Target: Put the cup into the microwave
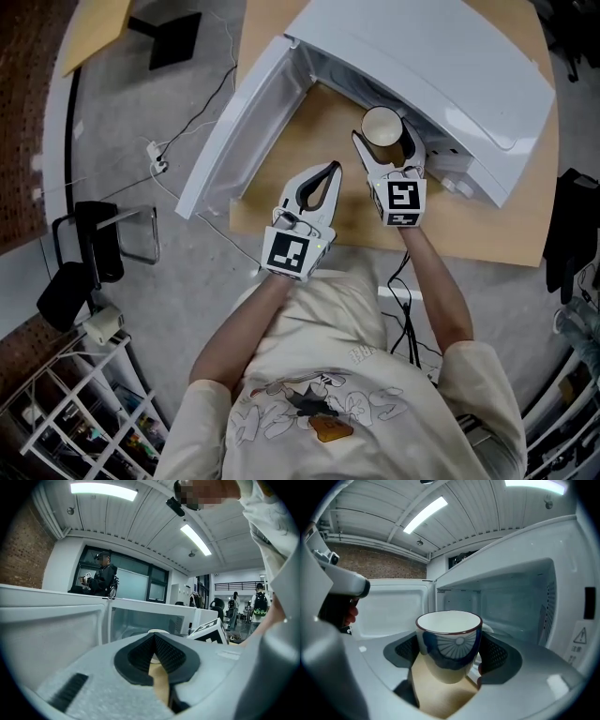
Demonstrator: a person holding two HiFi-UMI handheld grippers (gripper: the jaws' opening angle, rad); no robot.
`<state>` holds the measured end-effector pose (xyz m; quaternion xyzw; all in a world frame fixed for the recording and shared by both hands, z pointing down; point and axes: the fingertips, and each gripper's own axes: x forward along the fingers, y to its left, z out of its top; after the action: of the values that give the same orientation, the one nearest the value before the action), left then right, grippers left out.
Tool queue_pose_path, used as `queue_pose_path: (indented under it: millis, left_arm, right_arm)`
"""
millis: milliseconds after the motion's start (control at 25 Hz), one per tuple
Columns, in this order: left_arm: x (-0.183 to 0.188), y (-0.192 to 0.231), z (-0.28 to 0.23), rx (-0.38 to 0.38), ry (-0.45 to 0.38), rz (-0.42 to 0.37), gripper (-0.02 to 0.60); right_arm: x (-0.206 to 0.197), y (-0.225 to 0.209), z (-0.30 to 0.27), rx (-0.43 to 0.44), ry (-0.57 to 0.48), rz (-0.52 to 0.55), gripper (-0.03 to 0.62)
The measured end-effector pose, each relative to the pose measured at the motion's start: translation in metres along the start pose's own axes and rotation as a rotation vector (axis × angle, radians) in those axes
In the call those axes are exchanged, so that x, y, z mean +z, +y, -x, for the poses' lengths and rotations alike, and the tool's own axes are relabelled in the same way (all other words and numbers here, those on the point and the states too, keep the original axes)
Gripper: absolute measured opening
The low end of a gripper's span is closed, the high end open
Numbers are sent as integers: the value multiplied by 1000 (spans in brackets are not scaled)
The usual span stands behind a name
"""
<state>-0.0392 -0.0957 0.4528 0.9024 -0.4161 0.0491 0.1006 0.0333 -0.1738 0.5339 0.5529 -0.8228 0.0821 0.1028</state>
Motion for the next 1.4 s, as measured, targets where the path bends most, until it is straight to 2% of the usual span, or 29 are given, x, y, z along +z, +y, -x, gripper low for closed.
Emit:
queue_pose_path:
  millis: [120, 560, 920, 1400]
  left_arm:
    - [-8, 13, -5, 24, 40, 11, 2]
    - [3, 47, -33, 49, 16, 26, 2]
    - [6, 59, -45, 27, 25, 26, 2]
    - [10, 67, -44, 15, 15, 36, 2]
  right_arm:
    - [11, -7, -13, -27, -13, -3, 391]
    - [24, -52, -63, -166, -12, -9, 393]
    - [18, -105, -93, -296, 20, -69, 393]
    - [13, -115, -94, -356, -10, -62, 411]
